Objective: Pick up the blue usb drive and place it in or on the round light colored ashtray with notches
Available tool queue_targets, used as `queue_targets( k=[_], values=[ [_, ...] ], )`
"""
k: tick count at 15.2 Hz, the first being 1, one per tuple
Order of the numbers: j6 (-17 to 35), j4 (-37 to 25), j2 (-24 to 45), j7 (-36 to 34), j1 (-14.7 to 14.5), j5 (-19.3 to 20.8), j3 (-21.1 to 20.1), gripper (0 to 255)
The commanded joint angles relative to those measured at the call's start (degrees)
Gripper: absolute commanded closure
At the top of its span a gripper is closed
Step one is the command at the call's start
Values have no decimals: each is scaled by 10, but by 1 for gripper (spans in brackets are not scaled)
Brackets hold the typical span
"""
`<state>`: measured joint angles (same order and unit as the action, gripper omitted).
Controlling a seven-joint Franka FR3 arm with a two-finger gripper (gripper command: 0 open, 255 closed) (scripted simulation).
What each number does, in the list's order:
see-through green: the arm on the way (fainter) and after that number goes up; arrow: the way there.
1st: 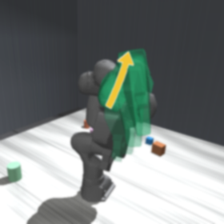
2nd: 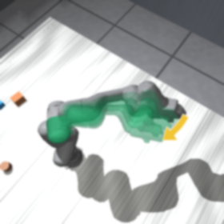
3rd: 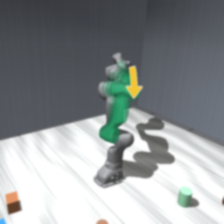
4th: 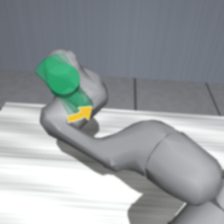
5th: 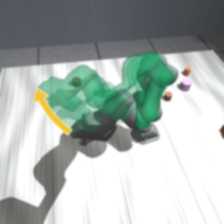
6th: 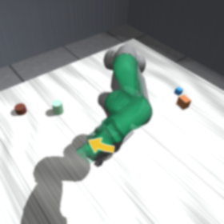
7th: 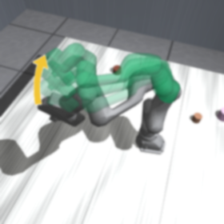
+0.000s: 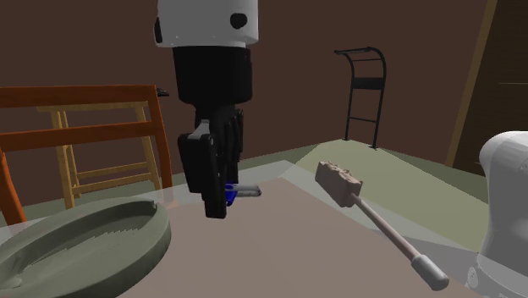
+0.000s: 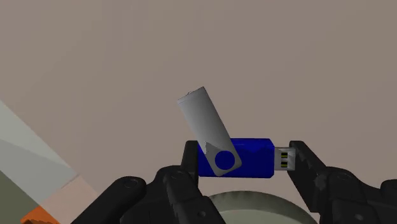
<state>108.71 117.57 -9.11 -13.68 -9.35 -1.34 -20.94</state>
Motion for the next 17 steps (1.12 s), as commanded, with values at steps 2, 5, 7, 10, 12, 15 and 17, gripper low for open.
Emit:
queue_targets(
  k=[2, 5, 7, 10, 12, 15, 17],
  values=[
    [-22, -21, -1, 1, 1, 0, 1, 255],
    [-32, -100, 73, -13, 3, 27, -6, 255],
    [-44, -158, 123, -23, 1, 46, -9, 255],
    [-69, -254, 201, -36, -9, 75, -10, 255],
    [-91, -328, 256, -42, -20, 95, -9, 255],
    [-136, -459, 346, -46, -44, 124, -4, 255],
    [-177, -568, 416, -44, -67, 142, 2, 255]
  ],
)
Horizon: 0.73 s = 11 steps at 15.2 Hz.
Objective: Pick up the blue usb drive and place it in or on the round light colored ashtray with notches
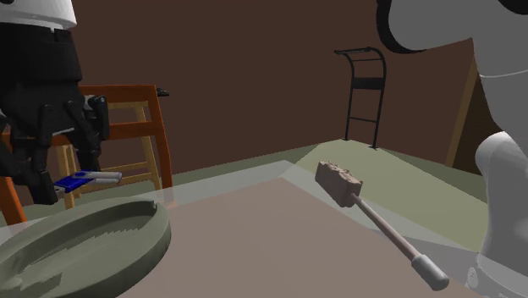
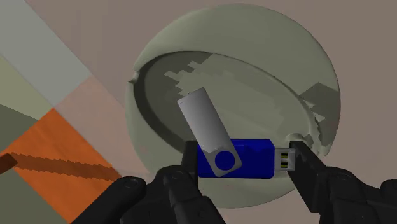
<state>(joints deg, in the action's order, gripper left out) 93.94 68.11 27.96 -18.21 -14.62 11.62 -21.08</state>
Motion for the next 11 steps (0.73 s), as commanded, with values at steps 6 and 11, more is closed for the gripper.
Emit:
queue_targets(
  k=[6, 11],
  values=[
    [24, -9, 34, -3, -5, 10, 5, 255],
    [64, 35, 31, -6, 1, 10, 5, 255]
  ],
)
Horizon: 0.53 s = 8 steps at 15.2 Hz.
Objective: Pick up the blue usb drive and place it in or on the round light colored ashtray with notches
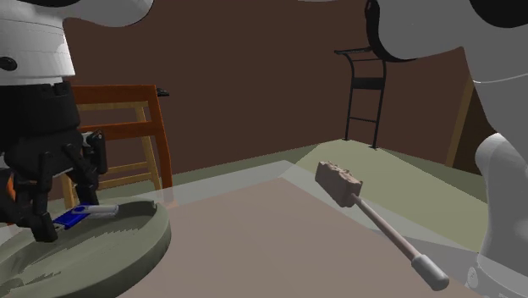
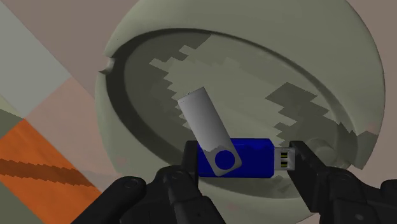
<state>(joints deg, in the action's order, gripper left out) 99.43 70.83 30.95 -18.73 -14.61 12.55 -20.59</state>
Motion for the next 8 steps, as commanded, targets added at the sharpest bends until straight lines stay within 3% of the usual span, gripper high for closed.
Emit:
queue_targets(
  k=[1, 8],
  values=[
    [17, 15, 1, -1, 2, 1, 1, 255],
    [32, 30, 2, -3, 3, 1, 1, 255]
  ],
)
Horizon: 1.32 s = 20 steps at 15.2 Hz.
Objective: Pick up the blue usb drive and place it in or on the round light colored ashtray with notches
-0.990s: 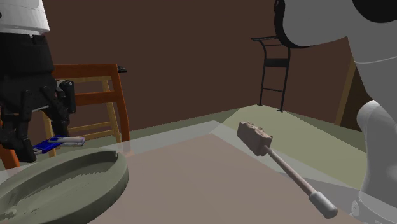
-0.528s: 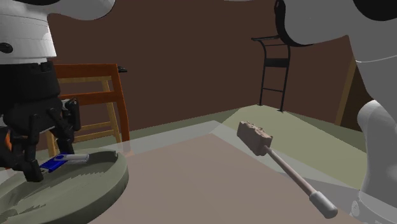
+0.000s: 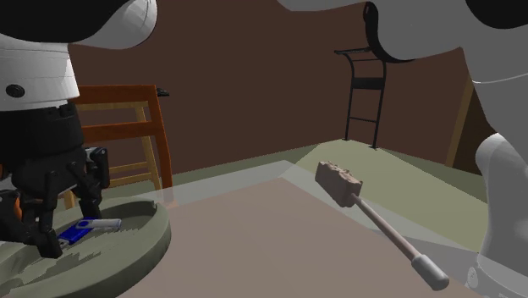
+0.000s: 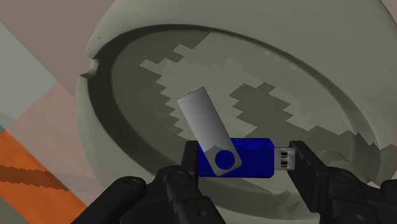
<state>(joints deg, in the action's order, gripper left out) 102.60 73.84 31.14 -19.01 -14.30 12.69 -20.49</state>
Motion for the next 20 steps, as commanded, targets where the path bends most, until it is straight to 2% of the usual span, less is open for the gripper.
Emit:
queue_targets(
  k=[1, 3, 4, 9, 13, 20],
  values=[
    [0, 0, 0, 0, 0, 0, 0, 255],
    [0, 0, 0, 0, 0, 0, 0, 255],
    [0, 0, 0, 0, 0, 0, 0, 0],
    [0, 0, 0, 0, 0, 0, 0, 0],
    [-75, -81, 5, 5, -11, 0, -1, 0],
    [-75, -81, 5, 5, -11, -1, -1, 0]
  ],
)
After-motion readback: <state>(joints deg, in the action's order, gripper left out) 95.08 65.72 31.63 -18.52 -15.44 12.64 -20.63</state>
